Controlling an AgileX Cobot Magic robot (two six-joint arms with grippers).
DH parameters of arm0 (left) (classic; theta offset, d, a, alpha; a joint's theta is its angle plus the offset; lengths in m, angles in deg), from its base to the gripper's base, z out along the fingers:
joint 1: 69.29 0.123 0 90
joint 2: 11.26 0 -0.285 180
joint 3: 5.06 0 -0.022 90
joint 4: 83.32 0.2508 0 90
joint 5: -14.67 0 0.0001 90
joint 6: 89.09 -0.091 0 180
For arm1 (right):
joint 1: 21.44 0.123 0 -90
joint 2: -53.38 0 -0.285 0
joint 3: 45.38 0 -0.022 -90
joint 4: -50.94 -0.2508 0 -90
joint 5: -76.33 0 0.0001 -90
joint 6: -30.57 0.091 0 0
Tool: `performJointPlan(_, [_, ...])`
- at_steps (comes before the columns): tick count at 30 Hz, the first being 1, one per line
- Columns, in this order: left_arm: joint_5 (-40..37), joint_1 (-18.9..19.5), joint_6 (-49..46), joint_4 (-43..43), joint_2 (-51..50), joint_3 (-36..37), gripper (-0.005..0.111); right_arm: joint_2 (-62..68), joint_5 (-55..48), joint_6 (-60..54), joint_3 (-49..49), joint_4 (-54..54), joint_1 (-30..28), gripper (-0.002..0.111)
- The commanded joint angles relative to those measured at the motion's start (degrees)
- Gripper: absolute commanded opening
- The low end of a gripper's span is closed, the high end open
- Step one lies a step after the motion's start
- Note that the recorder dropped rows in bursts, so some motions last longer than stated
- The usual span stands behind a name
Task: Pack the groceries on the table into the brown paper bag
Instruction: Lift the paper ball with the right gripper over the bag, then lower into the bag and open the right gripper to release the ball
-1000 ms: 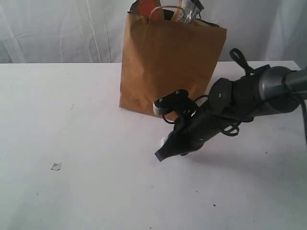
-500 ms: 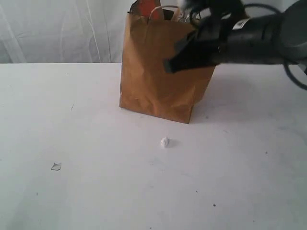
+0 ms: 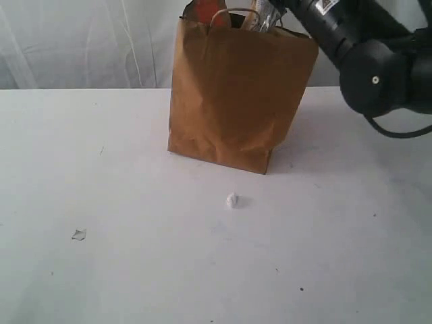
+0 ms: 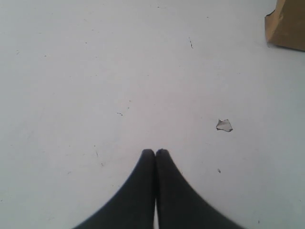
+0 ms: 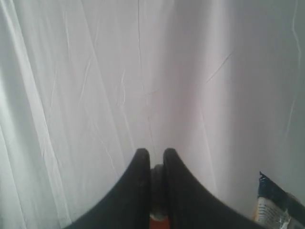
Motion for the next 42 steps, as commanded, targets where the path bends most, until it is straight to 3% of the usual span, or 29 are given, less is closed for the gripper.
performJointPlan(1, [-0.01,0.1,0.06,-0.21,0.25,0.17,0.0,5.26,6.54,2.18,-4.32,-1.67,-0.09,0.0])
performJointPlan(7, [-0.01,0.1,0.06,-0.21,0.25,0.17,0.0,14.11,6.43,0.61,-14.49,-1.78,-0.09,0.0])
performJointPlan(15, [-0.01,0.1,0.06,-0.21,0.25,0.17,0.0,17.79,2.89,-4.2,-14.64,-15.77,-1.2,0.0])
performJointPlan(19, [-0.01,0.1,0.06,-0.46,0.25,0.17,0.0,20.38,4.7,-0.71,-16.26,-15.92,-4.04,0.0])
performJointPlan(23, [-0.01,0.1,0.06,-0.46,0.25,0.17,0.0,22.86,-1.94,8.41,-20.34,-11.9,-6.06,0.0])
performJointPlan(29, [-0.01,0.1,0.06,-0.46,0.25,0.17,0.0,24.35,-11.46,12.61,-24.48,-0.25,-6.33,0.0])
performJointPlan(32, [-0.01,0.1,0.06,-0.46,0.25,0.17,0.0,24.35,-18.4,12.72,-25.62,3.82,-6.33,0.008])
performJointPlan(37, [-0.01,0.1,0.06,-0.46,0.25,0.17,0.0,24.22,-20.08,12.72,-26.01,3.84,-6.33,0.037])
performJointPlan(42, [-0.01,0.1,0.06,-0.46,0.25,0.17,0.0,22.99,-20.7,12.62,-26.01,3.84,-6.33,0.04])
